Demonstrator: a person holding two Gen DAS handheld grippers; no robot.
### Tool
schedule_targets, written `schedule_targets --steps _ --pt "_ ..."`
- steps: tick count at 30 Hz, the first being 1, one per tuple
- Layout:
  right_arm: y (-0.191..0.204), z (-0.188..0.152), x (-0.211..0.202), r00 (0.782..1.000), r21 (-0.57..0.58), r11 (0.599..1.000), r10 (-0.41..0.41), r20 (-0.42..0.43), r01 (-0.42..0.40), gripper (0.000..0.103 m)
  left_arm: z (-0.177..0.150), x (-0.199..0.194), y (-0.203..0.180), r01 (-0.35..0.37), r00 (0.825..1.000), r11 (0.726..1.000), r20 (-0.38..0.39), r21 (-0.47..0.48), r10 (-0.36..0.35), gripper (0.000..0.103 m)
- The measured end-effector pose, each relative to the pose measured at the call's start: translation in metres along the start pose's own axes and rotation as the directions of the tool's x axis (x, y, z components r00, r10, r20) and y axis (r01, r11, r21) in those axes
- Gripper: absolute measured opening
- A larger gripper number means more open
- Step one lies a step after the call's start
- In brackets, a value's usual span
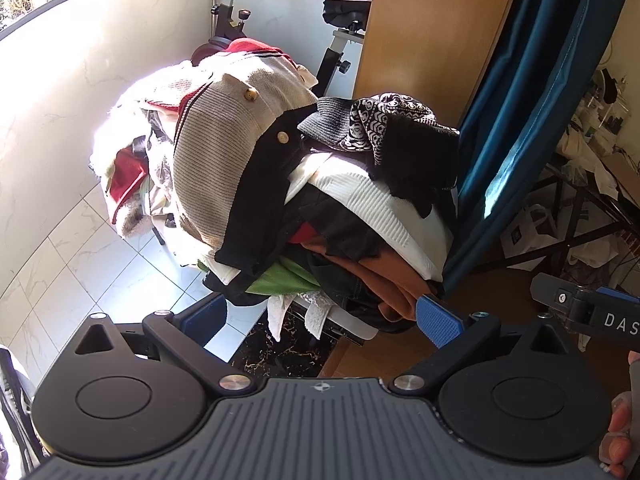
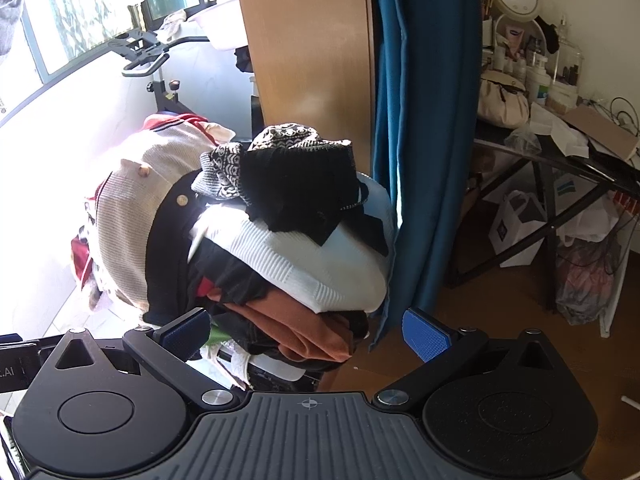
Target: Fold clothes
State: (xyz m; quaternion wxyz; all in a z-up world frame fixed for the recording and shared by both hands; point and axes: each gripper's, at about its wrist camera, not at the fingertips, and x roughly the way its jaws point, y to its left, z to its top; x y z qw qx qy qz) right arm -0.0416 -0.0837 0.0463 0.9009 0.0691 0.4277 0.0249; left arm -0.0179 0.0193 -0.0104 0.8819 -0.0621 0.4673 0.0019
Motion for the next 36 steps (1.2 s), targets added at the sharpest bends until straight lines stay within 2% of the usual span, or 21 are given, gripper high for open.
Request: schedule_targets --steps 13,20,36 --pt "0.002 0.003 0.001 1.000 -0.003 1.000 -0.009 0.003 0.009 0.102 0.006 0.002 -0.002 -0.004 1.000 1.000 0.001 0.025 0.004 0.103" --pt "0.004 0.004 0.000 1.000 0.002 1.000 -0.020 0.006 0.020 0.102 0.010 0.000 -0.007 -0.015 1.000 0.997 0.020 0.073 0.014 0.103" --pt "-0.001 -0.001 -0.004 0.999 0.042 0.998 -0.051 0.005 0.051 0.102 0.010 0.003 -0.008 0.004 1.000 0.996 0.013 0.093 -0.005 0.103"
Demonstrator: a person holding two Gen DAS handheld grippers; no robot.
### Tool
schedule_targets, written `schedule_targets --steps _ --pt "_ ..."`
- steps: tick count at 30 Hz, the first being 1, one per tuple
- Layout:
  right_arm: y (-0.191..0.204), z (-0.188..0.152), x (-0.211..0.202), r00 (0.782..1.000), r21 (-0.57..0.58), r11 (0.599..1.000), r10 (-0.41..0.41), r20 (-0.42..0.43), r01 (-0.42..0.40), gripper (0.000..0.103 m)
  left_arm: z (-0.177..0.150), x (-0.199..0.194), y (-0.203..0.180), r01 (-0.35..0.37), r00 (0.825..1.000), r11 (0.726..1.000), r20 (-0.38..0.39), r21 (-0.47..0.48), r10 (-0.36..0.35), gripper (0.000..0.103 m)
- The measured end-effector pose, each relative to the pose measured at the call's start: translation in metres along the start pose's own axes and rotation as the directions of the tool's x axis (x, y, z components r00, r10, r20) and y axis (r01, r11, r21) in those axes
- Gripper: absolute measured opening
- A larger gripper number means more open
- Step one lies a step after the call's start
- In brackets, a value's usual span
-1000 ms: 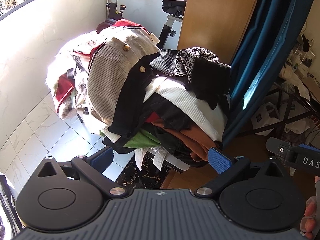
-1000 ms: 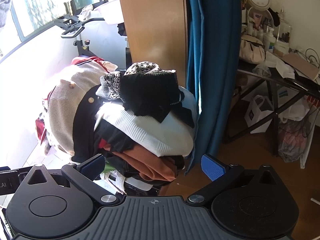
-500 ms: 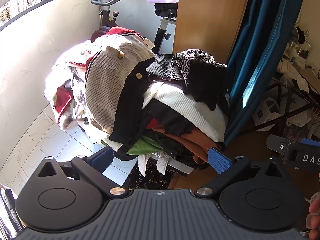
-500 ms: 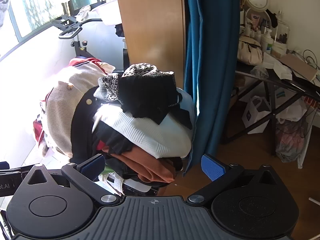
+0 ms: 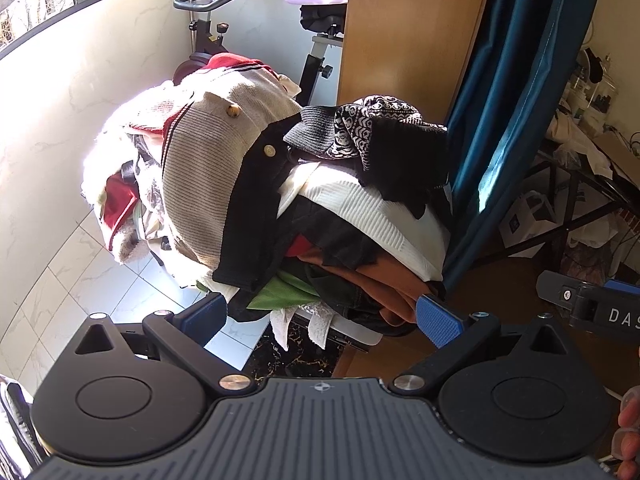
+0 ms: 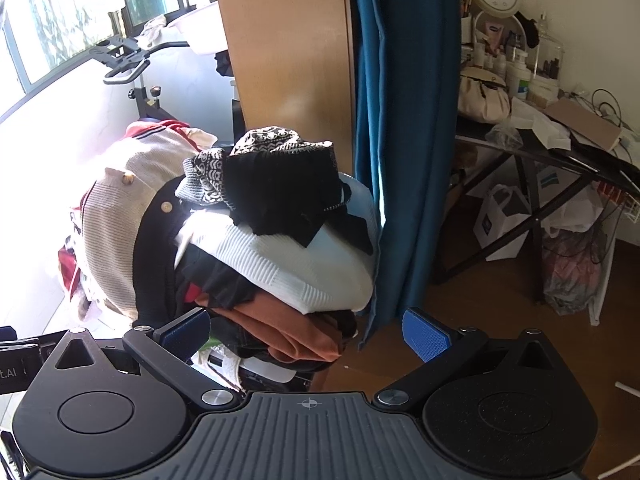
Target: Fold clothes
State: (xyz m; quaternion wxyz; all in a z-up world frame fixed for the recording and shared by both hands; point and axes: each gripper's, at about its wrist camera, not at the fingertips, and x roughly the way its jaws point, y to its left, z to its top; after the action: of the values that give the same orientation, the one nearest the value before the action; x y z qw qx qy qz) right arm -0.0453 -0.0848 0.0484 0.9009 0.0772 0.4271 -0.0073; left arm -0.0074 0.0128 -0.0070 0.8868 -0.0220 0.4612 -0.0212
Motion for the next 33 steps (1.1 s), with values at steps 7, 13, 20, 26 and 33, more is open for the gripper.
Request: schedule_targets --steps 7,13,20,26,33 --pt "0.001 -0.003 0.001 1.000 0.026 1.000 -0.016 -0.004 0.016 0.102 0.000 0.003 0.005 -0.005 1.000 1.000 -0.009 0.008 0.005 0.103" --pt "0.007 -0.006 0.001 0.999 0.039 0.999 -0.032 -0.005 0.032 0.102 0.000 0.006 0.010 0.014 1.000 1.000 -0.007 0.028 -0.013 0.103" --pt "0.014 -0.009 -0.001 0.999 0.074 0.996 -0.047 0.001 0.047 0.102 0.003 0.010 0.024 0.064 0.998 0.998 -0.007 0.027 -0.064 0.103" --pt "0.024 -0.011 0.002 0.998 0.110 0.992 -0.056 -0.002 0.056 0.102 0.010 0.016 0.041 0.061 0.998 0.997 0.003 0.046 -0.061 0.103" --pt "0.042 -0.015 0.007 0.997 0.133 0.988 -0.075 -0.010 0.076 0.102 0.016 0.024 0.067 0.067 0.997 0.997 0.043 0.040 -0.068 0.103"
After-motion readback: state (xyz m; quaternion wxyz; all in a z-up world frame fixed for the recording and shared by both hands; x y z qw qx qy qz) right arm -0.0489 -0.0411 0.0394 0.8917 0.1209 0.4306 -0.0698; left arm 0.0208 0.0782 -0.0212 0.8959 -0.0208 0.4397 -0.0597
